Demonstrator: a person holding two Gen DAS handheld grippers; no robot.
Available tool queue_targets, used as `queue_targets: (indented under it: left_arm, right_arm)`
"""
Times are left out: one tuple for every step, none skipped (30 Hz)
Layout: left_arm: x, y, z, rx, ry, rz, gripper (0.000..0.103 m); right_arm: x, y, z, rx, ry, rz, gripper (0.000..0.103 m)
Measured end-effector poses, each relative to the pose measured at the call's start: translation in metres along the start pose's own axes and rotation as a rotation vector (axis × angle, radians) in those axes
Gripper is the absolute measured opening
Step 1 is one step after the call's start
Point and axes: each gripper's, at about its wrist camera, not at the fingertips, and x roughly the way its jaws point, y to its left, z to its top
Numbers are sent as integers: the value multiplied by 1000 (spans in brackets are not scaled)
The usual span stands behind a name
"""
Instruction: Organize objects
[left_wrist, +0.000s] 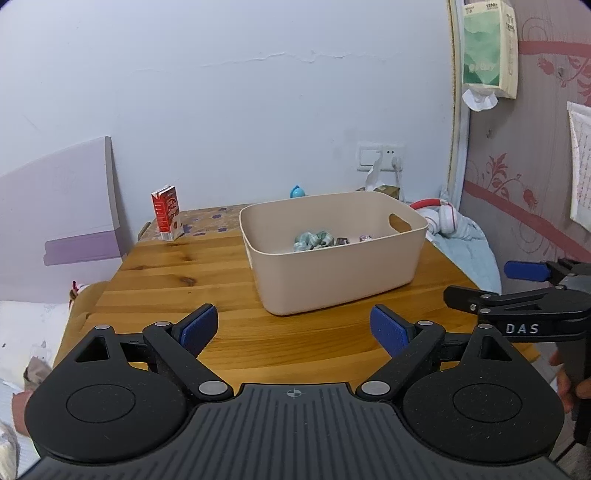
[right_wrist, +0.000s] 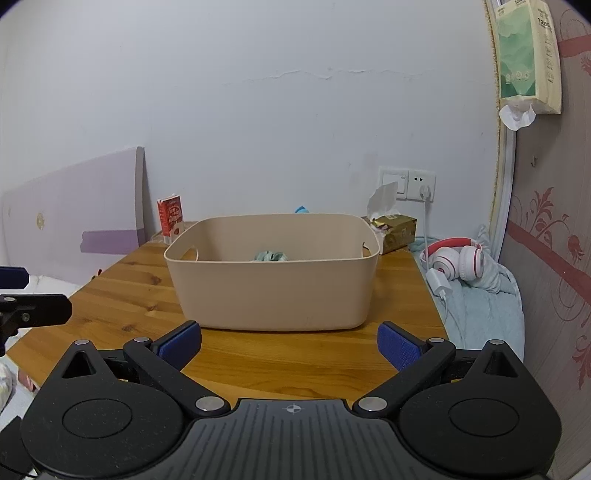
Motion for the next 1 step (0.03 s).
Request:
queue_targets:
  left_arm:
    - [1, 1, 0, -4, -1, -4, 93]
  right_arm:
    - [2, -1, 0, 6, 1, -2, 103]
